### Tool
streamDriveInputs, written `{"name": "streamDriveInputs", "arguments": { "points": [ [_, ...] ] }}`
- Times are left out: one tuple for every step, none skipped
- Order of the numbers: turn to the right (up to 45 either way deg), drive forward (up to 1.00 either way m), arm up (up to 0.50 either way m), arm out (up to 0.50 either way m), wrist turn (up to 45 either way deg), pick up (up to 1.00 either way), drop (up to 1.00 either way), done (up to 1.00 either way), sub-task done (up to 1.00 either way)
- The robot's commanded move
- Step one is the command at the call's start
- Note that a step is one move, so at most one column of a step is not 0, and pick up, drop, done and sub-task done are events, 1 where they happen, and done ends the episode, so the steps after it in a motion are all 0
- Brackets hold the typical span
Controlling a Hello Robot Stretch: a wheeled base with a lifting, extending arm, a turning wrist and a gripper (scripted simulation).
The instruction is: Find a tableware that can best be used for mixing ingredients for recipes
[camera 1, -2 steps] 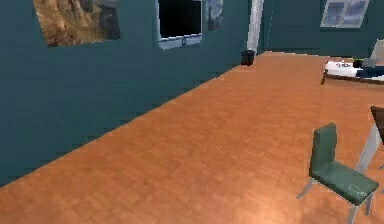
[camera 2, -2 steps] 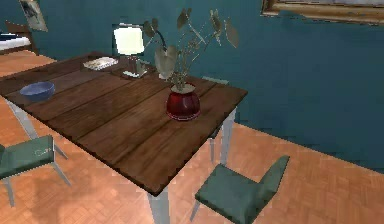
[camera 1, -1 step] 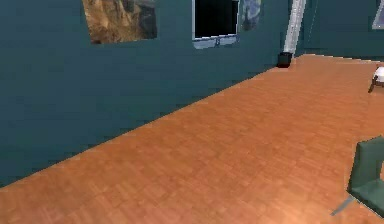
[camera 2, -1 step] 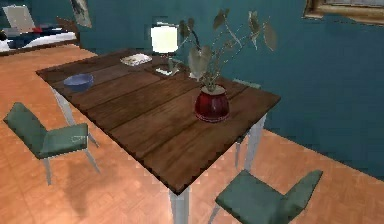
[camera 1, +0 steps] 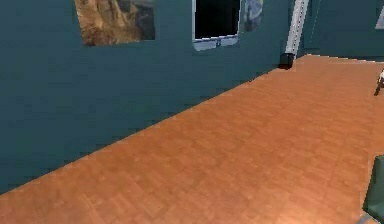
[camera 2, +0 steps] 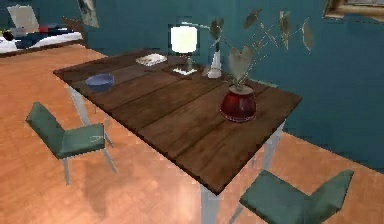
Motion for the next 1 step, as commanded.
{"name": "streamDriveInputs", "arguments": {
  "points": [
    [30.0, 0.0, 0.0, 0.0, 0.0, 0.0, 0.0, 0.0, 0.0]
  ]
}}
